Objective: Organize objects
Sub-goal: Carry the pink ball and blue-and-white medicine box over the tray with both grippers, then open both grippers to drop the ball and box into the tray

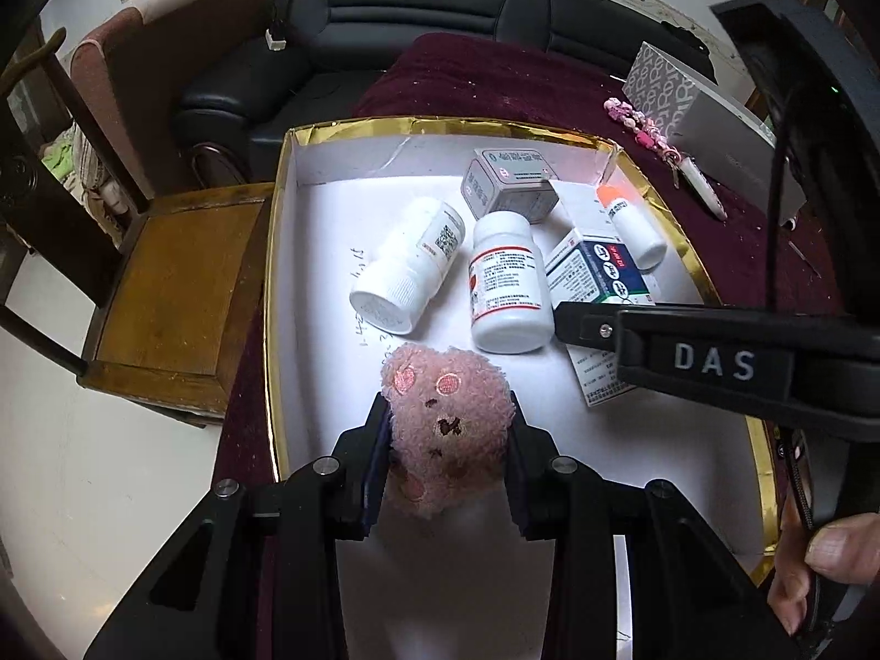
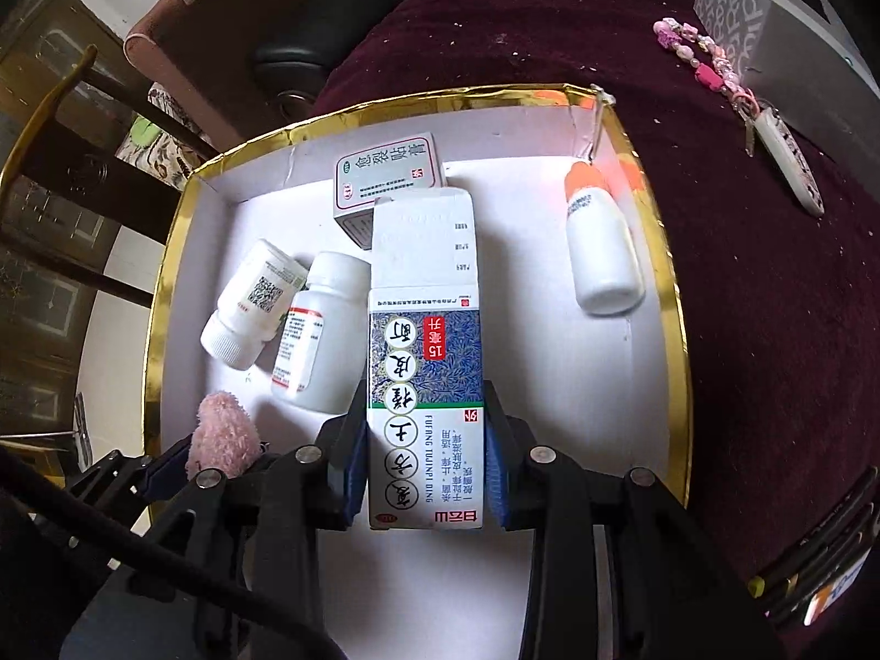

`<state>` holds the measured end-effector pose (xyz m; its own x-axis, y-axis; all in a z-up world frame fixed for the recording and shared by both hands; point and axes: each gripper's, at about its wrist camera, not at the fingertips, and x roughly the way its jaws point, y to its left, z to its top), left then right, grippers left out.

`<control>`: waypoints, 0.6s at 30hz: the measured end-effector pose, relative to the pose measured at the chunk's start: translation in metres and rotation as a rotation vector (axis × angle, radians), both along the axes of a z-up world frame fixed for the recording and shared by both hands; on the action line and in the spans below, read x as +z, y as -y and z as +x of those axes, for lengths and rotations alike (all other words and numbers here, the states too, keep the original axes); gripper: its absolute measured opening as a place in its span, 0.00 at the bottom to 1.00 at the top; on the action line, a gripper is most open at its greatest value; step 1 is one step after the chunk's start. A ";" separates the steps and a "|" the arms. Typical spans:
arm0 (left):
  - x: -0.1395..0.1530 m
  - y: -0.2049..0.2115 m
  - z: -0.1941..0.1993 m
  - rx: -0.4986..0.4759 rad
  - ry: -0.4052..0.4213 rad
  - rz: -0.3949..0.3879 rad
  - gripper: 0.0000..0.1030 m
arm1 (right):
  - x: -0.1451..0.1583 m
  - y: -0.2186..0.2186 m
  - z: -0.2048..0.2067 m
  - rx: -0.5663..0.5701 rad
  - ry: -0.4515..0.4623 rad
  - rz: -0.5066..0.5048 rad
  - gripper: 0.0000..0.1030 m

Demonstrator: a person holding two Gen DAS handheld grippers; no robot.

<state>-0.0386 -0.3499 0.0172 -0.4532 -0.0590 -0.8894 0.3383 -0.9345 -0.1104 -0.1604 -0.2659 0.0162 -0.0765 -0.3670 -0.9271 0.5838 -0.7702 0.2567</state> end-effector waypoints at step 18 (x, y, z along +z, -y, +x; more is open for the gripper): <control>0.000 0.000 -0.002 -0.020 -0.039 -0.024 0.35 | -0.001 0.010 0.003 0.044 -0.045 0.031 0.32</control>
<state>-0.0408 -0.3496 0.0174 -0.4885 -0.0701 -0.8698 0.3153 -0.9436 -0.1010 -0.1577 -0.2763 0.0152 -0.1027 -0.3420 -0.9341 0.6273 -0.7510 0.2060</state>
